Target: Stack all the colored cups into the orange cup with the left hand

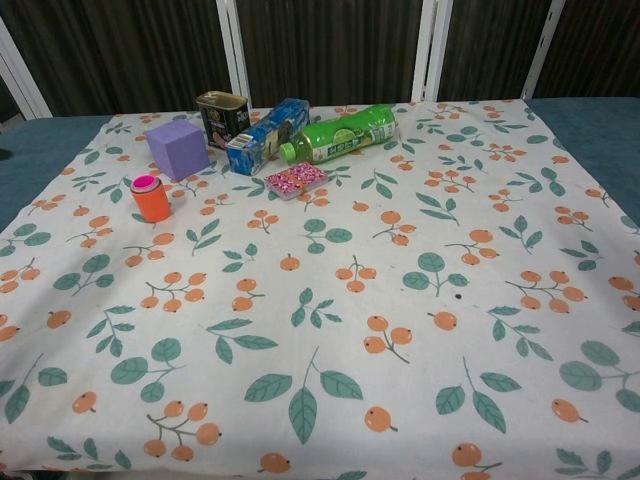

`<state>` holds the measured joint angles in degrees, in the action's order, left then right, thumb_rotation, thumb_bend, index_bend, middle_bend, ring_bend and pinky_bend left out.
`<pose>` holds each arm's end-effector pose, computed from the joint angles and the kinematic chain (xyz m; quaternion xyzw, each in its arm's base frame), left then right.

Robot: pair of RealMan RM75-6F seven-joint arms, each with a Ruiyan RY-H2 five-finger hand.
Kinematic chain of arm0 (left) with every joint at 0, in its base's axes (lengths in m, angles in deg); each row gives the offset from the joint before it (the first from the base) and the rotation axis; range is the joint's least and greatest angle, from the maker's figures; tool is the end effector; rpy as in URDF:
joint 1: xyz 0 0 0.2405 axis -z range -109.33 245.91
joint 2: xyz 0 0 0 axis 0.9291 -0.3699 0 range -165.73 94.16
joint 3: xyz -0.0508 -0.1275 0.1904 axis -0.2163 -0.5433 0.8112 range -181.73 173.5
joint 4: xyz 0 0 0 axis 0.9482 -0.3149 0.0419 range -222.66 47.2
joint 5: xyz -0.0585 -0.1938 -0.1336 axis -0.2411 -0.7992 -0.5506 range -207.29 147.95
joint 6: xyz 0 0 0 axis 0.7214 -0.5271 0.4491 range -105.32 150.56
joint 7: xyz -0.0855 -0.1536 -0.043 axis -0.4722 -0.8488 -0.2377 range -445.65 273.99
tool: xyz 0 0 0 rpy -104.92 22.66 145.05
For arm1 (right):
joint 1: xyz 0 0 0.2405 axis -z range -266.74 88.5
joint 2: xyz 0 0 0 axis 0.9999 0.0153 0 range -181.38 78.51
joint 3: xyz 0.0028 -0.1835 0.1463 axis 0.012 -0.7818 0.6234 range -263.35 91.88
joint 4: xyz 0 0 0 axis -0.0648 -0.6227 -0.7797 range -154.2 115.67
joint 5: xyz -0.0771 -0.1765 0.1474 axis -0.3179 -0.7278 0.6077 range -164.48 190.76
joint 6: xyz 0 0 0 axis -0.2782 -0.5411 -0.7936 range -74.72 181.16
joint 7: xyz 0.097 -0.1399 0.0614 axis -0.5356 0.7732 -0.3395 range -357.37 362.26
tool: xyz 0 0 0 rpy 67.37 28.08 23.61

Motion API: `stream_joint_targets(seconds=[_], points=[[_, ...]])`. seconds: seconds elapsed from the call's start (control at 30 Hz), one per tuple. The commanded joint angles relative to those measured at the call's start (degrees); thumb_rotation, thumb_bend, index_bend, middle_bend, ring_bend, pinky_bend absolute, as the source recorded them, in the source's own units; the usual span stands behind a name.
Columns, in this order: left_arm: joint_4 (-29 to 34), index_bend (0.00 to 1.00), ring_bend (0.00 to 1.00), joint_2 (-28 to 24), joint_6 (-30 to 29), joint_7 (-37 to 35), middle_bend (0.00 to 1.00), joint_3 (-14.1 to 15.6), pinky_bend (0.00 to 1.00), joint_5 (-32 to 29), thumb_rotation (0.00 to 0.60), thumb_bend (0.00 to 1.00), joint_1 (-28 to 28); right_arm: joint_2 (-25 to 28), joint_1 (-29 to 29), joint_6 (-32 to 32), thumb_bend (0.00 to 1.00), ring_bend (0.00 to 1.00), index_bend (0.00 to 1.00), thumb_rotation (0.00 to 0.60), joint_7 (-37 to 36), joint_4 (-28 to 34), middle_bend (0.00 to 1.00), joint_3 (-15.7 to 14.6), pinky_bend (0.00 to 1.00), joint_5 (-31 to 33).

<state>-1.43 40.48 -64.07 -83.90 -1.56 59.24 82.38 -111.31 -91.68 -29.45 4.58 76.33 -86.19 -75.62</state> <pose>-0.2583 0.2394 0.0483 -0.6430 -0.3644 -0.4417 0.5085 -0.3093 -0.1913 0.1171 0.6294 -0.4011 0.3393 0.5726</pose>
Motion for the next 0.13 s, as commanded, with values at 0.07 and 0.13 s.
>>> stream_joint_targets(seconds=[0.07, 0.13], points=[[1.1, 0.0, 0.0, -3.1, -6.1, 3.5, 0.0, 3.3, 0.02, 3.6, 0.6, 0.38, -5.8, -0.8, 0.0, 0.0, 0.15, 0.0, 0.0, 0.6, 1.0, -0.1, 0.0, -0.5, 0.0, -0.9], [2.5, 0.0, 0.0, -4.5, -4.3, 1.6, 0.0, 3.7, 0.02, 3.0, 0.6, 0.38, -5.7, -1.0, 0.0, -0.2, 0.15, 0.0, 0.0, 0.6, 1.2, -0.1, 0.0, -0.6, 0.0, -1.2]])
